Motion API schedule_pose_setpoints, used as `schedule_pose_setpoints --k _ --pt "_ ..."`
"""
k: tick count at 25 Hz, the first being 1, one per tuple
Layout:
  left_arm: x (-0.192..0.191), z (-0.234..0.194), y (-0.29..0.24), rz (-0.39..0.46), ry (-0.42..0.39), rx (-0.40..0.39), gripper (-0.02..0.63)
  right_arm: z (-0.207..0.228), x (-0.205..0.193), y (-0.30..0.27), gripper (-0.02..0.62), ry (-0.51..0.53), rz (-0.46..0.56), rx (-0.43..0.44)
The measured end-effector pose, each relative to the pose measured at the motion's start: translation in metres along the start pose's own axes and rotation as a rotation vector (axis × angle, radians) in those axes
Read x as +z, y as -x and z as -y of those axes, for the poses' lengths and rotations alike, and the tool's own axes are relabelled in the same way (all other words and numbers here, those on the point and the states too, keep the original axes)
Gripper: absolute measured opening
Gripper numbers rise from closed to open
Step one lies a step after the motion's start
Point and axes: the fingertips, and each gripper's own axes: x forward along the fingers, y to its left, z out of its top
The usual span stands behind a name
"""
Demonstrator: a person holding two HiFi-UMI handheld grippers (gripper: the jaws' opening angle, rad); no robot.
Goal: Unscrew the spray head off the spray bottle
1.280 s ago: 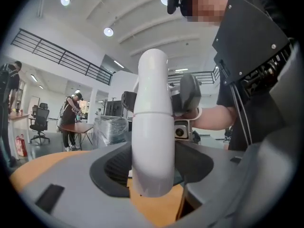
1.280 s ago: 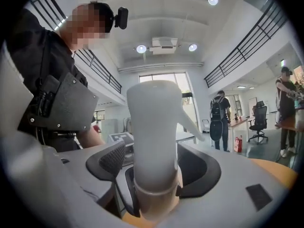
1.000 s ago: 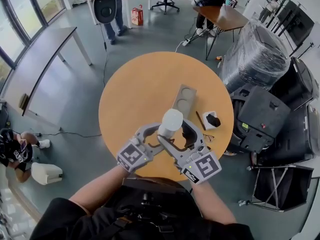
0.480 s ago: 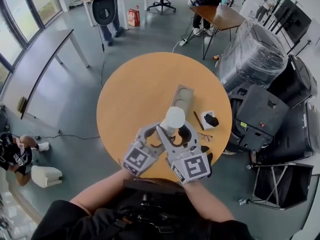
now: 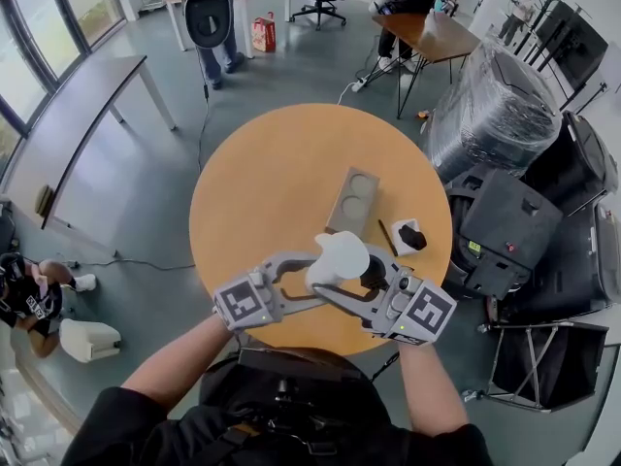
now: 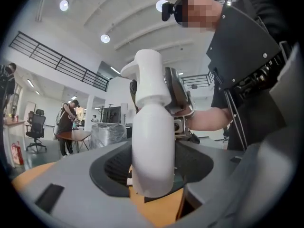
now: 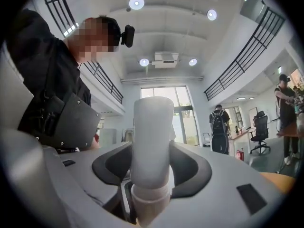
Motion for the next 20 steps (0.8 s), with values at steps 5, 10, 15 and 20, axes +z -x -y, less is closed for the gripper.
schedule_pose_setpoints --k 5,10,15,20 --pt "-0.002 -0.001 -0.013 0.026 -0.007 0.037 0.307 0.003 0.027 0.006 0.249 0.021 0.007 -0.013" --pt "-0.008 0.004 -0.016 0.034 -0.001 0.037 0.308 -0.002 0.067 0.010 0.247 0.071 0.018 -0.021" --pt "-0.021 0.002 -0.021 0.021 -0.015 0.053 0.308 0.003 0.108 0.029 0.247 0.127 0.090 -0.045" --pt "-0.033 -0.009 -0.010 0.023 -0.007 0.109 0.308 0.021 0.108 0.047 0.247 0.143 0.053 -0.131"
